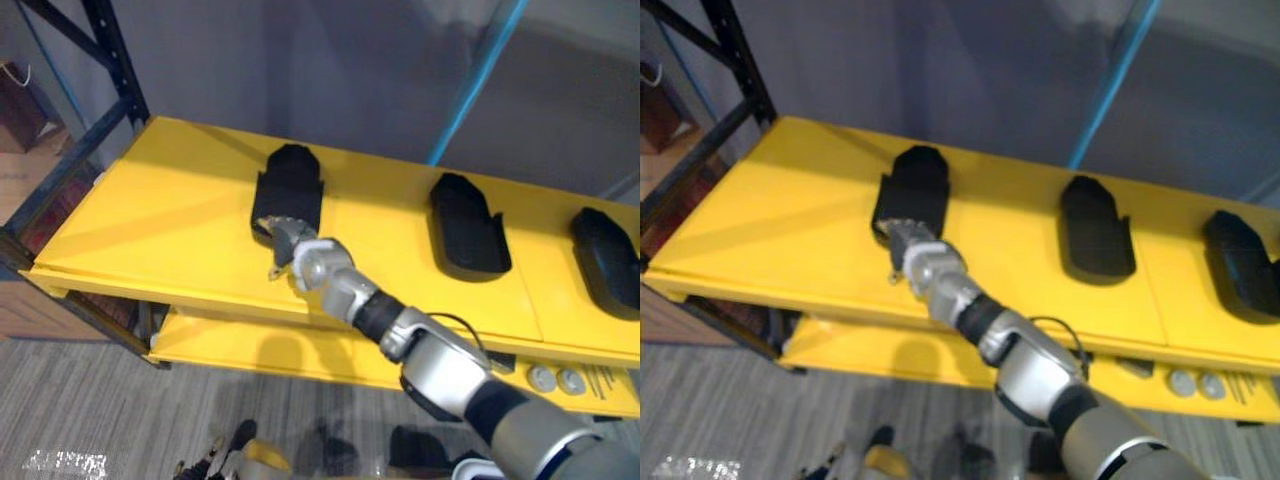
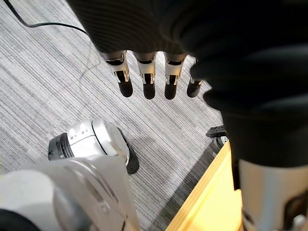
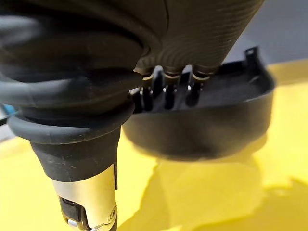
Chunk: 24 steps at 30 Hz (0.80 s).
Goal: Walk over and take plastic housings, then place them on the shelf
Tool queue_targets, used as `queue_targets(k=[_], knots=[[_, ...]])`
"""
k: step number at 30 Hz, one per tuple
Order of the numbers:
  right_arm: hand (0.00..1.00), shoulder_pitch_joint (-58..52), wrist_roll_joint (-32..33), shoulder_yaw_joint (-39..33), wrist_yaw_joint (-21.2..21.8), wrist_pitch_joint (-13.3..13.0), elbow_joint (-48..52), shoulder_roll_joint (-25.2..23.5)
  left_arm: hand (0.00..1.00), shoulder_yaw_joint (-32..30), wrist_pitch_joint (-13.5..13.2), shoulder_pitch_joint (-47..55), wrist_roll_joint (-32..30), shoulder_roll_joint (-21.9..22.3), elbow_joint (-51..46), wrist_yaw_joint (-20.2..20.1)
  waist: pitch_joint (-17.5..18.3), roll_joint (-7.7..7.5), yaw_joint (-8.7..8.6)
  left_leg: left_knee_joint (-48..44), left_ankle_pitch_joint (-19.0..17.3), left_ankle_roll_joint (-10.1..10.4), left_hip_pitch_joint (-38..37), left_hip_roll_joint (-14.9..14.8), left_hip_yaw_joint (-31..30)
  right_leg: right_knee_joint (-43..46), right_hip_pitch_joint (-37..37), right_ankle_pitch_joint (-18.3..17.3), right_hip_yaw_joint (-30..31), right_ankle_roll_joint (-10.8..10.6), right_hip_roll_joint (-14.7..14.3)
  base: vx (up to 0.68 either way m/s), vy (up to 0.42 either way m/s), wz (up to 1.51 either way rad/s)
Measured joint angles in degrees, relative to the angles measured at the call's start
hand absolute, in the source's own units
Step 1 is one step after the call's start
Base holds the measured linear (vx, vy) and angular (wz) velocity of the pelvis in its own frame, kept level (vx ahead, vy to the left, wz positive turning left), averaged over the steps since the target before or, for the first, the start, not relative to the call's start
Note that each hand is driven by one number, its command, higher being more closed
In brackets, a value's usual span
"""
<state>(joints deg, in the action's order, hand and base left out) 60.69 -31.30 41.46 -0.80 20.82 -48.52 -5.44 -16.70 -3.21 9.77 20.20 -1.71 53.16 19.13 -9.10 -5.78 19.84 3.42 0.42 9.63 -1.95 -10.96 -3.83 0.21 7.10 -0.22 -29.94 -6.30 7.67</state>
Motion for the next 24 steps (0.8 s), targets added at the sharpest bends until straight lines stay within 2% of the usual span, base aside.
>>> queue_targets(k=[6, 10, 12, 18, 24], knots=[[0.0, 0.0, 0.1, -2.0, -1.3, 1.5, -0.6, 0.9, 0.0, 0.1, 0.0, -0.1, 0.1, 0.0, -0.1, 0.0, -0.4, 0.37, -0.08, 0.0, 0.0, 0.0, 0.0, 0.0, 0.0, 0.0, 0.0, 0.0, 0.0, 0.0, 0.0, 0.0, 0.0, 0.0], [0.0, 0.0, 0.1, -2.4, 2.0, 4.7, -1.0, 0.9, 0.0, 0.6, -0.1, -0.2, 0.1, 0.0, -0.3, 0.0, -1.3, 0.38, -0.09, 0.0, 0.1, 0.1, 0.0, 0.0, 0.1, 0.0, -0.1, 0.0, 0.0, -0.1, 0.0, 0.0, 0.0, 0.0], [0.0, 0.1, 0.1, -3.8, 4.1, 5.3, -1.2, 1.0, 0.0, 0.7, -0.1, -0.3, 0.1, 0.0, -0.3, 0.0, -1.2, 0.31, -0.09, 0.0, 0.1, 0.1, -0.1, 0.0, 0.2, 0.1, 0.0, 0.2, 0.1, -0.2, 0.0, 0.0, 0.0, 0.0], [0.0, 0.8, -4.1, -3.9, 10.4, 5.3, -2.1, 1.2, 0.0, 1.6, 0.1, -0.7, 0.2, -0.1, -0.3, -0.1, -1.3, 0.37, -0.11, 0.1, 0.1, 0.1, -0.9, 0.0, 1.2, 0.3, 0.0, 0.0, 0.8, 0.0, 0.1, -0.01, 0.003, -0.06], [0.0, 0.9, -6.2, -6.1, 11.5, 5.3, -3.8, 1.2, 0.0, 1.6, 0.8, -0.8, 0.2, -0.2, -0.3, -0.2, -1.1, 0.17, -0.15, 0.1, 0.1, 0.1, -0.9, 0.0, 1.5, 0.6, -0.2, 0.0, 1.3, 0.1, 0.2, 0.0, 0.002, -0.01]])
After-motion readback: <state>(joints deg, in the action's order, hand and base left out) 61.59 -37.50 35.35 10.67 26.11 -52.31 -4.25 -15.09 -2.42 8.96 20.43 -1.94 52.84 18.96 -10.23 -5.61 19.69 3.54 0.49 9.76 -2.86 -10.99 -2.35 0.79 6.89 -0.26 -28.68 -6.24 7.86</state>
